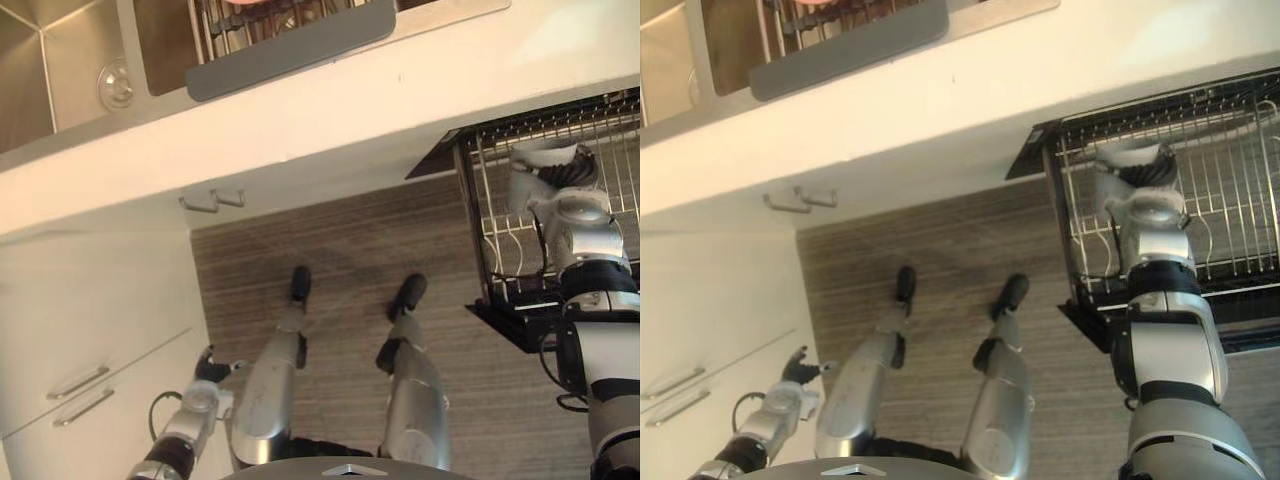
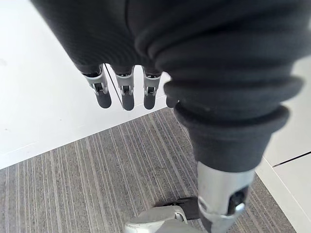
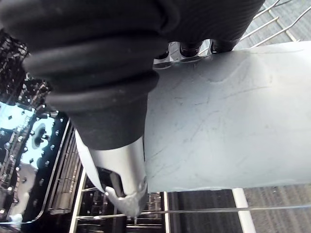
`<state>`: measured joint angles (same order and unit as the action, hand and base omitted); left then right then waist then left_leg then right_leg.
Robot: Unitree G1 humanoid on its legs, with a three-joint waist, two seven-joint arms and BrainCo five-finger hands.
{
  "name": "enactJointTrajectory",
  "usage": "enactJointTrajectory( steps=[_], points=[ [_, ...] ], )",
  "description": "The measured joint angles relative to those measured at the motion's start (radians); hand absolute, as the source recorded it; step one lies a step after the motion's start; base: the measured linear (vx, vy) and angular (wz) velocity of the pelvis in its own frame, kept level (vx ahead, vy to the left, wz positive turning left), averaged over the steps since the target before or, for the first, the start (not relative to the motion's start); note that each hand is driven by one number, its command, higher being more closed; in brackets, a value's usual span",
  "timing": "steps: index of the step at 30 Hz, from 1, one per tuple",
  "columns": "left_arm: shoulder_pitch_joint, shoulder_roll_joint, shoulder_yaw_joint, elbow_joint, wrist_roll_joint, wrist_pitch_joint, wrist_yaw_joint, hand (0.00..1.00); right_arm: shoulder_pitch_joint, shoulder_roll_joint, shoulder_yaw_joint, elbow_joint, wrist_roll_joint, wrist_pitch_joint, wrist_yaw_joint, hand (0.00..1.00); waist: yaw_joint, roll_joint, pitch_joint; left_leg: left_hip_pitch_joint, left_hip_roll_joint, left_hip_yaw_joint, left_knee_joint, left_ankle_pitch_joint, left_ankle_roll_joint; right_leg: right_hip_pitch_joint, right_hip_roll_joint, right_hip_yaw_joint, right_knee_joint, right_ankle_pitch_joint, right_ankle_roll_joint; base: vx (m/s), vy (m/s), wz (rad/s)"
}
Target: Walk over to the sink, pick up the cup, carry it to the dishwasher, place the cup inside the dishwasher, then close the dishwasher door
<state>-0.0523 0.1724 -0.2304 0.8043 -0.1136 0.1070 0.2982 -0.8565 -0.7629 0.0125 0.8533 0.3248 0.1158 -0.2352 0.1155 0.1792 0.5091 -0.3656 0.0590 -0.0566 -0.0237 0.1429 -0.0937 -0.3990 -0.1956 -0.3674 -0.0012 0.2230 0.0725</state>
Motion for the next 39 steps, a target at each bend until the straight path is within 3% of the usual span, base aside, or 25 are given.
enactJointTrajectory(
  steps=[1, 2, 6, 9, 13, 16, 20, 23, 24, 25, 26, 28, 30, 32, 35, 39],
  points=[
    [0.0, 0.0, -0.007, 0.0, 0.003, 0.0, 0.0, 0.0, 0.0, 0.003, 0.008, -0.016, 0.0, -0.008, 0.01, 1.0, -0.002, 0.0, 0.0, 0.0, 0.0, 0.0, 0.0, 0.001, 0.0, 0.0, -0.001, 0.0, 0.001, 0.001, -0.001, -0.01, -0.032, 0.01],
    [0.0, -0.003, -0.008, -0.001, 0.009, 0.0, 0.0, 0.0, -0.001, 0.007, 0.009, -0.02, -0.001, -0.019, 0.013, 0.0, -0.002, 0.0, 0.0, 0.0, -0.001, 0.0, 0.0, 0.002, 0.0, 0.0, -0.002, 0.0, 0.002, 0.001, -0.001, -0.01, -0.035, 0.02],
    [0.0, -0.022, -0.007, -0.002, 0.02, -0.002, -0.001, 0.0, -0.007, 0.008, 0.015, -0.022, -0.001, -0.027, 0.023, 0.0, 0.002, 0.011, -0.007, 0.008, -0.003, 0.001, -0.024, 0.02, 0.001, -0.001, -0.008, -0.006, 0.009, 0.001, -0.002, -0.01, -0.029, 0.06],
    [0.001, -0.026, -0.007, -0.003, 0.033, -0.016, 0.004, 0.0, -0.014, 0.008, 0.021, -0.029, 0.002, -0.017, 0.072, 0.0, 0.004, 0.014, -0.009, 0.02, -0.003, 0.001, -0.044, 0.032, 0.002, -0.002, -0.009, -0.006, 0.013, 0.0, -0.002, 0.0, -0.038, 0.01],
    [0.004, -0.026, -0.006, -0.033, 0.061, -0.027, 0.034, 0.0, -0.016, 0.008, 0.055, -0.053, 0.003, 0.03, 0.135, 0.0, -0.002, 0.016, -0.011, 0.025, -0.002, -0.003, -0.053, 0.042, 0.002, 0.004, -0.01, -0.016, 0.017, -0.001, -0.005, 0.0, -0.049, 0.05],
    [0.005, -0.026, -0.004, -0.049, 0.059, -0.007, 0.032, 0.0, -0.013, 0.008, 0.056, -0.053, 0.004, 0.061, 0.139, 0.0, -0.012, 0.016, -0.011, 0.043, -0.001, -0.014, -0.054, 0.045, 0.001, 0.029, -0.01, -0.029, 0.019, -0.007, -0.006, 0.0, -0.056, 0.09],
    [0.029, -0.028, 0.035, -0.069, 0.045, 0.003, 0.011, 0.0, 0.034, 0.032, 0.01, -0.103, 0.042, 0.055, 0.098, 0.0, -0.02, 0.015, -0.01, 0.092, 0.001, -0.017, -0.06, 0.034, -0.005, 0.082, -0.008, -0.035, 0.018, -0.024, -0.002, 0.02, -0.054, 0.02],
    [0.09, -0.028, 0.085, -0.089, 0.017, 0.001, -0.005, 0.0, 0.198, 0.142, -0.158, -0.295, 0.07, -0.042, -0.013, 0.0, -0.046, 0.002, -0.014, 0.14, 0.003, -0.013, -0.06, 0.018, -0.002, 0.132, -0.009, -0.037, 0.015, -0.032, 0.008, 0.06, -0.058, -0.02],
    [0.124, -0.029, 0.119, -0.087, 0.012, 0.001, -0.006, 0.0, 0.306, 0.214, -0.218, -0.412, 0.07, -0.099, -0.067, 0.0, -0.068, -0.017, -0.023, 0.16, 0.005, -0.006, -0.06, 0.01, -0.004, 0.155, -0.008, -0.038, 0.009, -0.037, 0.013, 0.08, -0.043, -0.03],
    [0.131, -0.029, 0.124, -0.086, 0.009, 0.002, -0.006, 0.0, 0.332, 0.23, -0.227, -0.438, 0.07, -0.11, -0.077, 0.0, -0.072, -0.022, -0.027, 0.163, 0.006, -0.001, -0.06, 0.007, -0.003, 0.158, -0.008, -0.038, 0.007, -0.038, 0.013, 0.1, -0.036, -0.06],
    [0.166, -0.03, 0.153, -0.084, 0.009, 0.004, -0.008, 0.0, 0.437, 0.295, -0.261, -0.52, 0.078, -0.15, -0.103, 0.0, -0.084, -0.045, -0.061, 0.167, 0.011, 0.026, -0.06, -0.003, 0.001, 0.16, -0.007, -0.034, 0.005, -0.043, 0.016, 0.12, -0.026, -0.12],
    [0.206, -0.033, 0.189, -0.067, 0.007, 0.009, -0.031, 0.0, 0.598, 0.399, -0.31, -0.62, 0.154, -0.211, -0.109, 0.0, -0.106, -0.08, -0.11, 0.191, 0.023, 0.07, -0.06, -0.018, 0.002, 0.183, -0.006, -0.029, -0.003, -0.051, 0.023, 0.14, -0.022, -0.14],
    [0.235, -0.048, 0.241, -0.009, -0.048, 0.047, -0.104, 0.0, 0.784, 0.523, -0.357, -0.728, 0.269, -0.273, -0.071, 0.0, -0.133, -0.113, -0.179, 0.246, 0.033, 0.124, -0.06, -0.044, 0.001, 0.229, -0.005, -0.022, -0.006, -0.069, 0.028, 0.14, -0.009, -0.23],
    [0.245, -0.075, 0.303, 0.035, -0.083, 0.074, -0.14, 0.0, 0.899, 0.595, -0.376, -0.823, 0.28, -0.308, -0.052, 0.0, -0.148, -0.121, -0.226, 0.286, 0.039, 0.16, -0.06, -0.067, 0.001, 0.265, -0.002, -0.008, -0.007, -0.08, 0.033, 0.11, 0.006, -0.3],
    [0.26, -0.092, 0.366, 0.064, -0.119, 0.113, -0.174, 0.0, 0.997, 0.662, -0.381, -0.962, 0.285, -0.321, -0.046, 0.0, -0.17, -0.12, -0.294, 0.359, 0.054, 0.227, -0.054, -0.085, -0.001, 0.323, 0.005, 0.006, -0.009, -0.098, 0.042, 0.15, 0.004, -0.26],
    [0.27, -0.104, 0.388, 0.075, -0.15, 0.133, -0.182, 0.0, 1.007, 0.719, -0.374, -1.098, 0.339, -0.342, 0.009, 0.0, -0.175, -0.114, -0.349, 0.414, 0.057, 0.252, -0.054, -0.101, -0.007, 0.369, 0.01, 0.026, -0.017, -0.107, 0.046, 0.09, -0.006, -0.16]
  ],
)
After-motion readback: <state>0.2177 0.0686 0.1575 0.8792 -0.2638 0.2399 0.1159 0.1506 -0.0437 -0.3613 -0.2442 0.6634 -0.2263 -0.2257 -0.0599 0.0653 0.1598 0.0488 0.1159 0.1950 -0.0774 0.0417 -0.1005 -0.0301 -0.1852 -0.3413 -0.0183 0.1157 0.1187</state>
